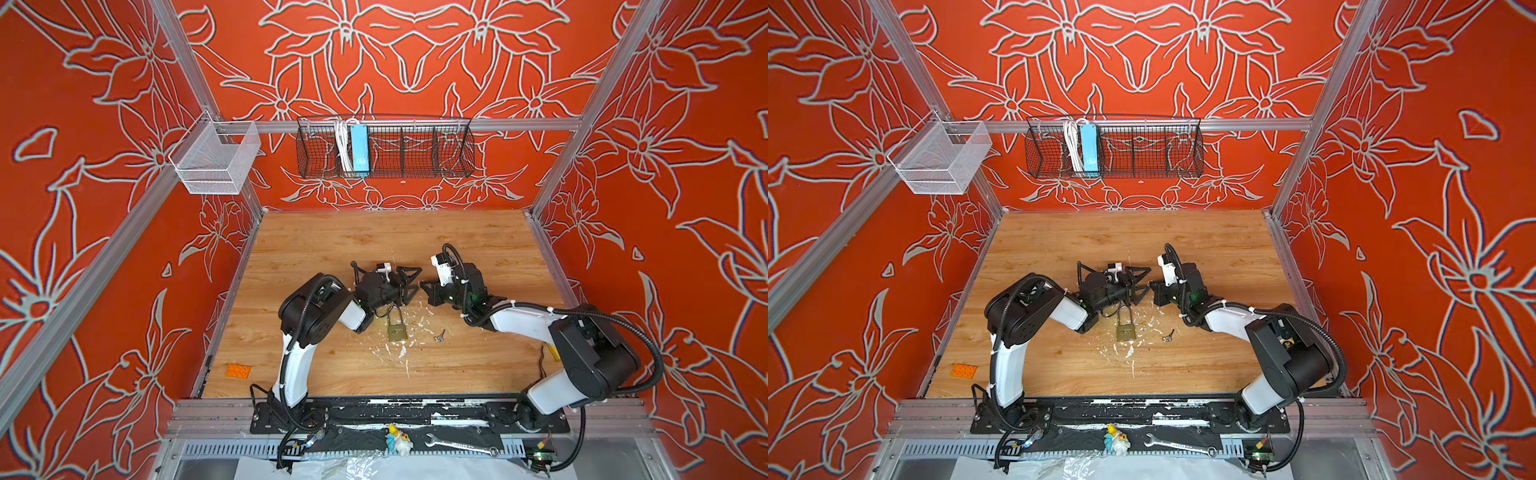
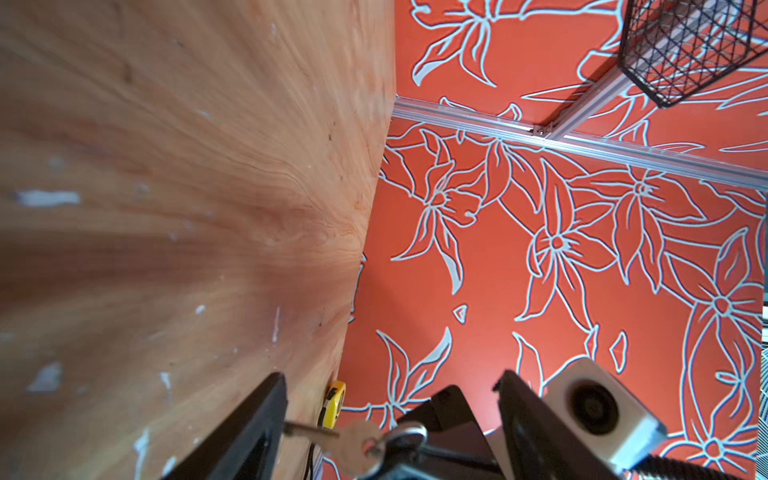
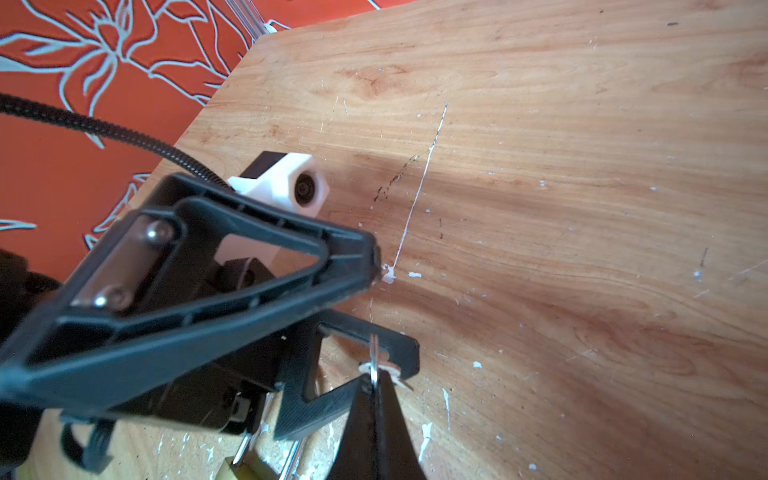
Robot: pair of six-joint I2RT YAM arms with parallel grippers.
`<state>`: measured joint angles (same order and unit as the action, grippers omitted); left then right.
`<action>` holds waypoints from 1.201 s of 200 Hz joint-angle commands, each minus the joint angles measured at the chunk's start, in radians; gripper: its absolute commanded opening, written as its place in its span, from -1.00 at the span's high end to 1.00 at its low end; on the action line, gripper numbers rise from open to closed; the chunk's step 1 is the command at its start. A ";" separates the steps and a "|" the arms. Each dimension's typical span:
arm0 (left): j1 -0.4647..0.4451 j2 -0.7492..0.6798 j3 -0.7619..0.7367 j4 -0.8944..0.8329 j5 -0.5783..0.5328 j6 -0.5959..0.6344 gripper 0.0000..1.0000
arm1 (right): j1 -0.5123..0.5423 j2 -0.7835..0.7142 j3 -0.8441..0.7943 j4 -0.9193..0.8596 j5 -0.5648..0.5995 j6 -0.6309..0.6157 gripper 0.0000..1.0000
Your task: Unlock with the key
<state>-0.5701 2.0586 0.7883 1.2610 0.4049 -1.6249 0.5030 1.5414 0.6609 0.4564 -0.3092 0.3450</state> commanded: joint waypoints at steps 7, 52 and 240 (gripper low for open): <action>-0.027 -0.041 0.007 -0.039 0.003 -0.015 -0.51 | -0.001 -0.024 -0.012 0.048 0.023 -0.008 1.00; -0.070 -0.100 0.004 -0.201 -0.006 0.040 -0.53 | -0.001 -0.092 -0.061 0.084 0.078 -0.011 1.00; -0.085 -0.094 0.053 -0.110 -0.171 -0.078 0.00 | 0.002 -0.076 -0.079 0.149 0.007 0.015 1.00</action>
<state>-0.6495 1.9720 0.8341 1.1305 0.2539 -1.6920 0.5034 1.4586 0.5922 0.5671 -0.2787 0.3458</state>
